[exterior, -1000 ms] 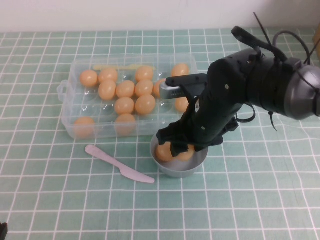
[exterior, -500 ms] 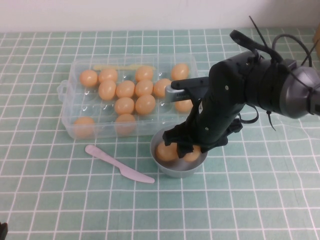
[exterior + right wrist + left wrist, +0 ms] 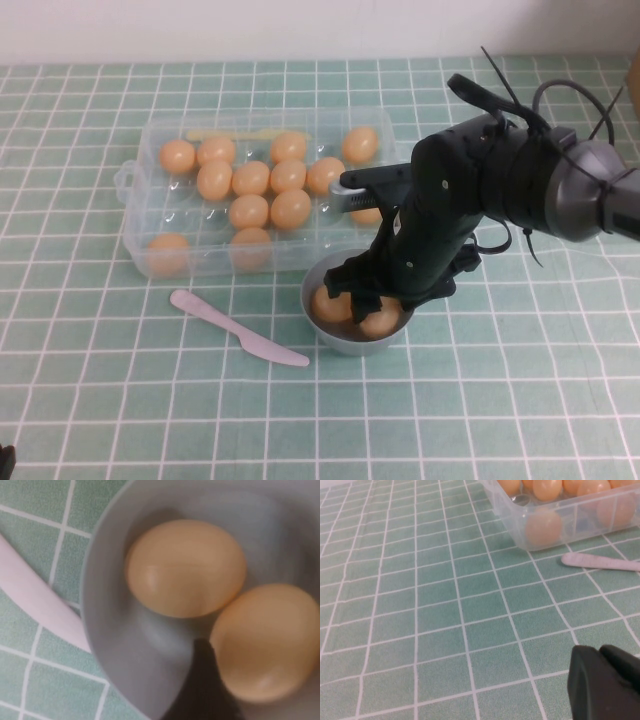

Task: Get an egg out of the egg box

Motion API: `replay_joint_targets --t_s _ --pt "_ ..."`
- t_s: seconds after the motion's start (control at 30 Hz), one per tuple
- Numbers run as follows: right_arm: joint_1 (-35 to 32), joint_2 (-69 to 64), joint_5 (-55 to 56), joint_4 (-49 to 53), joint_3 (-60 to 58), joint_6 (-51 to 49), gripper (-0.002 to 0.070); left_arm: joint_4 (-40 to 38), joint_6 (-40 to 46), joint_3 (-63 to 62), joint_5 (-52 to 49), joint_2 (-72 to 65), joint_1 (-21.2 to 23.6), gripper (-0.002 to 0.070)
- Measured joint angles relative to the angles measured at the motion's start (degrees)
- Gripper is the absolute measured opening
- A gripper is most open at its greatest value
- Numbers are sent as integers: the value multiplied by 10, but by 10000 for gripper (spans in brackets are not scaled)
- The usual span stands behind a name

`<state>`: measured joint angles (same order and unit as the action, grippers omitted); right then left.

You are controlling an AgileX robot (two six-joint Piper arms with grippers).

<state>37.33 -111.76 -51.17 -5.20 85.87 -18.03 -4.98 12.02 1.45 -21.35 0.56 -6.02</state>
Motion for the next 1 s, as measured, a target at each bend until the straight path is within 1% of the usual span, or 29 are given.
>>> replay_joint_targets --t_s 0.1,0.17,0.3,0.43,0.53,0.57,0.63,0.7,0.73,0.8,0.83,1.0 --pt "0 0 1 0 0 0 476 0 0 0 0 0 0 -4" --pt "0 0 2 0 0 0 489 0 0 0 0 0 0 -4" --pt "0 1 2 0 0 0 498 0 0 0 0 0 0 -4" --pt "6 32 1 0 -1 0 484 0 0 0 0 0 0 -4" --pt "22 101 8 2 -24 0 417 0 0 0 0 0 0 -4" --pt "29 130 17 2 -45 0 375 0 0 0 0 0 0 -4" --pt "35 186 33 2 -86 4 267 0 0 0 0 0 0 -4" --pt "39 246 43 2 -136 23 137 0 0 0 0 0 0 -4" --pt "39 274 40 2 -157 37 85 0 0 0 0 0 0 -4" --pt "39 319 16 9 -185 52 31 0 0 0 0 0 0 -4" --pt "39 341 2 12 -195 57 18 0 0 0 0 0 0 -4" --pt "39 432 -94 22 -238 74 -11 0 0 0 0 0 0 -4"
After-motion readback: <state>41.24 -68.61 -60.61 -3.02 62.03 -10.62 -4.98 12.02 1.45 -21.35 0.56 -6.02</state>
